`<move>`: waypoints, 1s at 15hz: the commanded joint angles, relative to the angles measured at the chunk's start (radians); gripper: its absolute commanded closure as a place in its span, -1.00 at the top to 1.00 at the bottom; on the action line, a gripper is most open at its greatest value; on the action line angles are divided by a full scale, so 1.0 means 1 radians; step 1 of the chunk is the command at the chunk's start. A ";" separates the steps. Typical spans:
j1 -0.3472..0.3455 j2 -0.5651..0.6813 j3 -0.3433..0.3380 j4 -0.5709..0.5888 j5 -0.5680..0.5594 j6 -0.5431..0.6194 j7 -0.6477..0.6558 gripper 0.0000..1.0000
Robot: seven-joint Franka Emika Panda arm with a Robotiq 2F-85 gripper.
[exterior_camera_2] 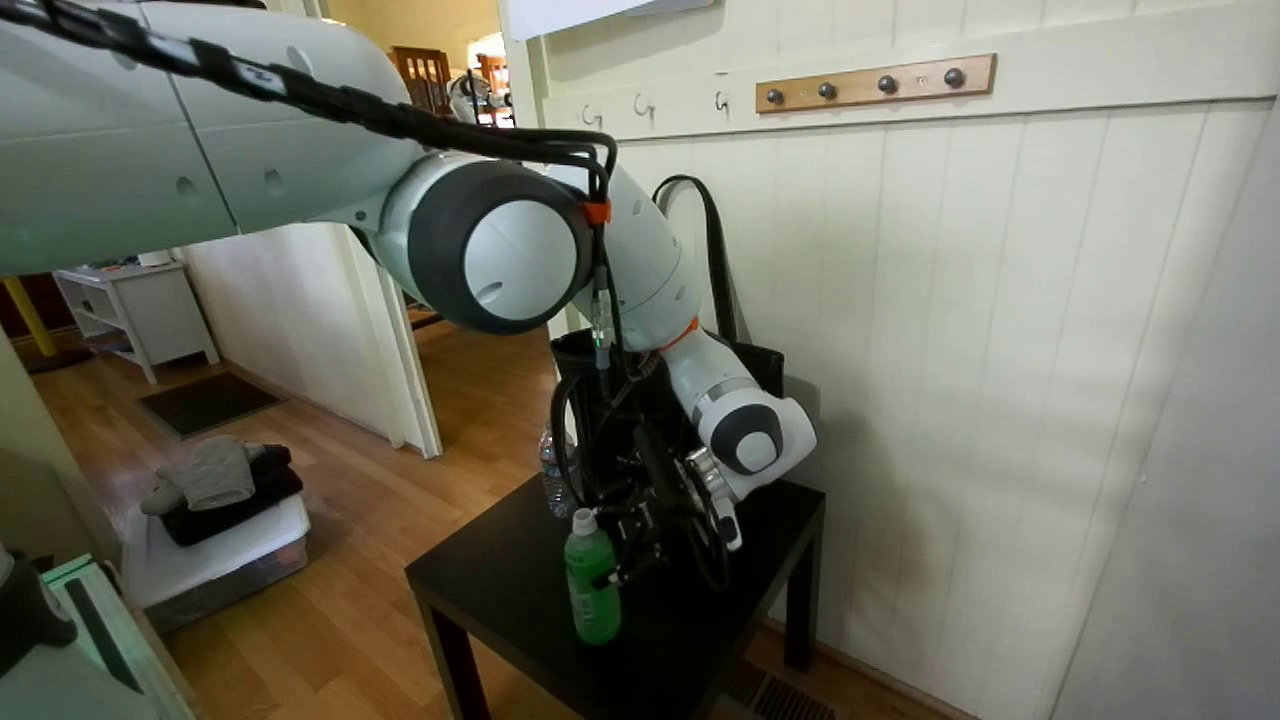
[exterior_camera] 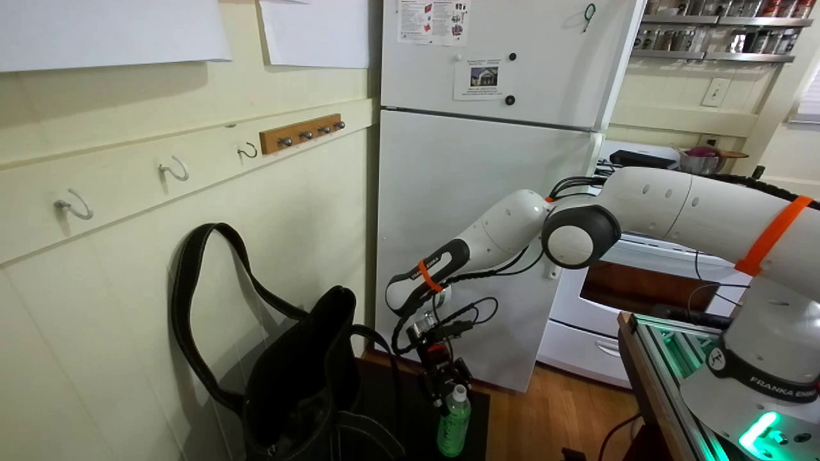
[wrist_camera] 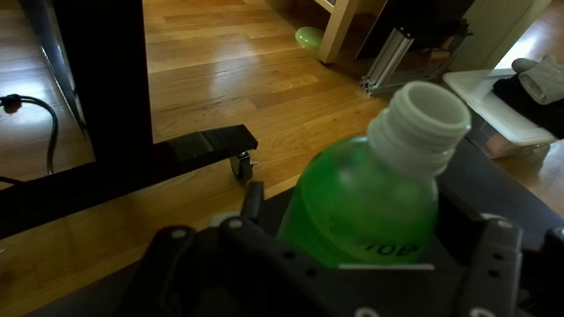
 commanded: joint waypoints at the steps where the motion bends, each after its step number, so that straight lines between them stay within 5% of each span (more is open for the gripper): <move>1: 0.009 0.000 -0.011 0.002 0.006 -0.010 0.001 0.23; 2: 0.010 0.000 -0.013 0.003 0.005 -0.006 0.002 0.07; 3: 0.010 0.000 -0.014 0.003 0.005 -0.007 0.005 0.15; 4: 0.010 -0.001 -0.014 0.003 0.005 -0.009 0.004 0.85; 6: 0.009 -0.001 -0.014 0.002 0.006 -0.009 0.005 0.97; 15: 0.005 -0.001 -0.021 0.006 0.056 -0.025 0.156 1.00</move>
